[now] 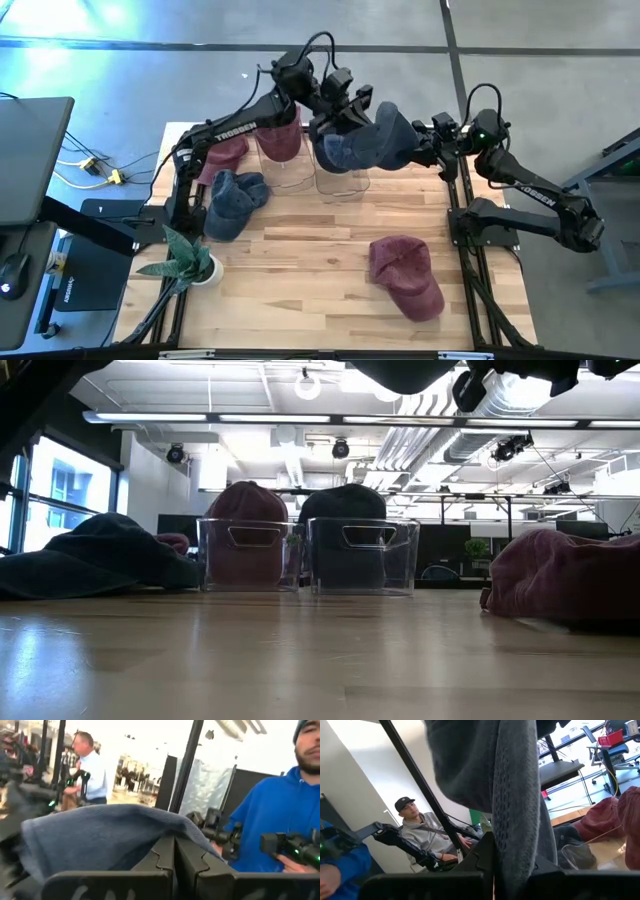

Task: Pick & Place hat
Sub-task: Put the right blue cap into the right bin

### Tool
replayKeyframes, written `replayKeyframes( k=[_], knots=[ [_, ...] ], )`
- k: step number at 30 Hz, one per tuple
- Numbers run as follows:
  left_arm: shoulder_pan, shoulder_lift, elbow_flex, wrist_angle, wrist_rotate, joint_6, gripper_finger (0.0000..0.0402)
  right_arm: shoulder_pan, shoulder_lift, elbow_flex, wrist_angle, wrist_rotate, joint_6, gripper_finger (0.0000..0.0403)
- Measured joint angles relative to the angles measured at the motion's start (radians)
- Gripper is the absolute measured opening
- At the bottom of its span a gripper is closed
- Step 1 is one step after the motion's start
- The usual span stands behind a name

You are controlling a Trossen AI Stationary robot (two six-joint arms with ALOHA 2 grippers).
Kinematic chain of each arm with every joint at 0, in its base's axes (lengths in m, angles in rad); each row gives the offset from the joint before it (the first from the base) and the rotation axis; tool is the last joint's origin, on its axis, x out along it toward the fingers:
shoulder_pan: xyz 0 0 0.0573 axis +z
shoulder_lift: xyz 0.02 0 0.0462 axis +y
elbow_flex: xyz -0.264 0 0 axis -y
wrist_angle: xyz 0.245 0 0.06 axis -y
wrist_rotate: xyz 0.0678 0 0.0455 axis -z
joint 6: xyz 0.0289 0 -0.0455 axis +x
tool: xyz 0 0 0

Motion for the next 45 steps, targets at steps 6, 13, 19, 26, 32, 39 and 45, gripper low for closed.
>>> replayKeyframes(
  k=[6, 13, 19, 26, 32, 39, 45],
  knots=[
    [0.023, 0.000, 0.000, 0.053, -0.092, -0.081, 0.0000, -0.001, 0.000, 0.000, -0.013, 0.008, -0.006, 0.0011],
    [0.043, 0.037, -0.001, 0.070, -0.231, -0.152, 0.0000, 0.000, 0.001, 0.000, -0.049, 0.004, -0.019, 0.0010],
    [0.052, 0.056, 0.002, 0.124, -0.248, -0.175, 0.0000, 0.000, 0.000, -0.006, -0.082, 0.012, -0.044, 0.0010],
    [0.137, 0.057, 0.000, 0.083, -0.251, -0.128, 0.0000, -0.001, 0.006, -0.105, -0.014, 0.071, 0.026, 0.0008],
    [0.269, 0.037, 0.000, -0.137, -0.174, -0.037, 0.0000, -0.001, 0.005, -0.150, 0.298, 0.068, 0.188, 0.0011],
    [0.326, 0.035, -0.002, -0.394, -0.157, 0.041, 0.0000, -0.001, 0.004, -0.150, 0.523, 0.113, 0.306, 0.0011],
    [0.197, 0.033, -0.002, -0.330, -0.076, 0.037, 0.0000, -0.001, 0.016, -0.150, 0.423, 0.204, 0.288, 0.0012]
  ],
)
